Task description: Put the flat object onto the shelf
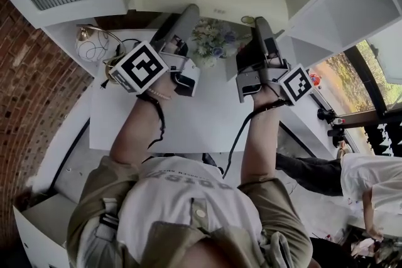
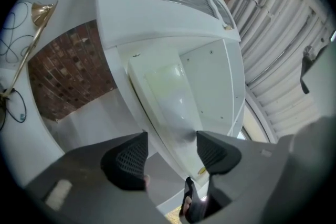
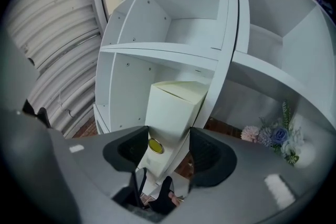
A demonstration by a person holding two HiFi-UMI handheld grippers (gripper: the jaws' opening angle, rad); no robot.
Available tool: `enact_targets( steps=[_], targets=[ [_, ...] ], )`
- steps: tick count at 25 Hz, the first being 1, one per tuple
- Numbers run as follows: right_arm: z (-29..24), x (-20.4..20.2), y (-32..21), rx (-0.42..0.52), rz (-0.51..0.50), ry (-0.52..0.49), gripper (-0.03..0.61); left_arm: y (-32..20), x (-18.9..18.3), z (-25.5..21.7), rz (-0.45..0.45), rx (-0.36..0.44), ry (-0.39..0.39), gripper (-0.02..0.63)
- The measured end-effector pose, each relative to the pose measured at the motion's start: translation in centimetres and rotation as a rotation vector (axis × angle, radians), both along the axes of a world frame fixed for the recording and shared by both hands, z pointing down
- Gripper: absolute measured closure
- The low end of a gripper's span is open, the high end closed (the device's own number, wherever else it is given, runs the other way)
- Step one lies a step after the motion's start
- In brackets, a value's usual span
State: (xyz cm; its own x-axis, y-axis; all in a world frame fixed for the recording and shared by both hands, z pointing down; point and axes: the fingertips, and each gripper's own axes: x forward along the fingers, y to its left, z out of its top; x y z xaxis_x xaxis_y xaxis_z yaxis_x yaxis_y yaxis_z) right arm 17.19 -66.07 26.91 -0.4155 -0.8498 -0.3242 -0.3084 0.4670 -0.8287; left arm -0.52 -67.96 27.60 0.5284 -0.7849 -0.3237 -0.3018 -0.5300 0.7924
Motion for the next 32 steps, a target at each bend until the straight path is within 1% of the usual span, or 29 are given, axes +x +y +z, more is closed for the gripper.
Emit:
enact_targets(
  steps=[3,5,6,7,12,13,15,20,23,25,27,28,30,32],
  targets=[
    [0.2,-0.1,-0.7,-0.036,0.009,-0.006,0.341,-0.3,-0.3,0.4,0.005,-0.042,0.022,0.344],
    [0.6,-0.1,-1.1,-0.066,0.024,-0.002,0.392,-0.4,-0.4,0.6,0.005,-0.058,0.026,0.375],
    [0.8,0.0,-1.2,-0.078,0.031,-0.005,0.427,-0.4,-0.4,0.6,0.005,-0.062,0.025,0.377],
    [1.0,0.0,-1.3,-0.085,0.036,-0.01,0.445,-0.4,-0.4,0.7,0.005,-0.065,0.022,0.377],
    [1.3,0.0,-1.8,-0.102,0.051,-0.004,0.466,-0.6,-0.5,1.1,-0.001,-0.093,0.016,0.422],
    [1.5,0.0,-1.9,-0.113,0.054,0.0,0.484,-0.7,-0.5,1.2,-0.002,-0.099,0.015,0.431],
    [1.9,0.0,-2.0,-0.138,0.066,0.002,0.575,-0.7,-0.5,1.3,-0.004,-0.105,0.013,0.443],
    [1.9,0.1,-2.0,-0.128,0.08,0.002,0.575,-0.7,-0.3,1.2,0.004,-0.098,0.001,0.445],
    [1.5,0.5,-1.4,-0.1,0.101,0.012,0.572,-0.4,-0.5,0.9,0.005,-0.073,0.008,0.445],
    [1.3,0.7,-0.7,-0.069,0.117,0.028,0.54,0.2,-0.9,0.8,0.006,-0.045,0.004,0.445],
    [1.3,0.8,0.2,-0.039,0.137,0.065,0.523,0.9,-1.5,1.0,-0.001,-0.012,-0.031,0.445],
    [1.3,0.9,0.8,-0.024,0.152,0.097,0.506,1.3,-1.7,1.2,-0.014,0.006,-0.066,0.445],
    [1.4,1.0,2.2,0.012,0.184,0.19,0.5,2.3,-2.1,2.0,-0.052,0.044,-0.168,0.445],
    [1.3,0.7,3.7,0.055,0.209,0.298,0.5,3.4,-2.3,2.9,-0.095,0.083,-0.286,0.445]
  ],
)
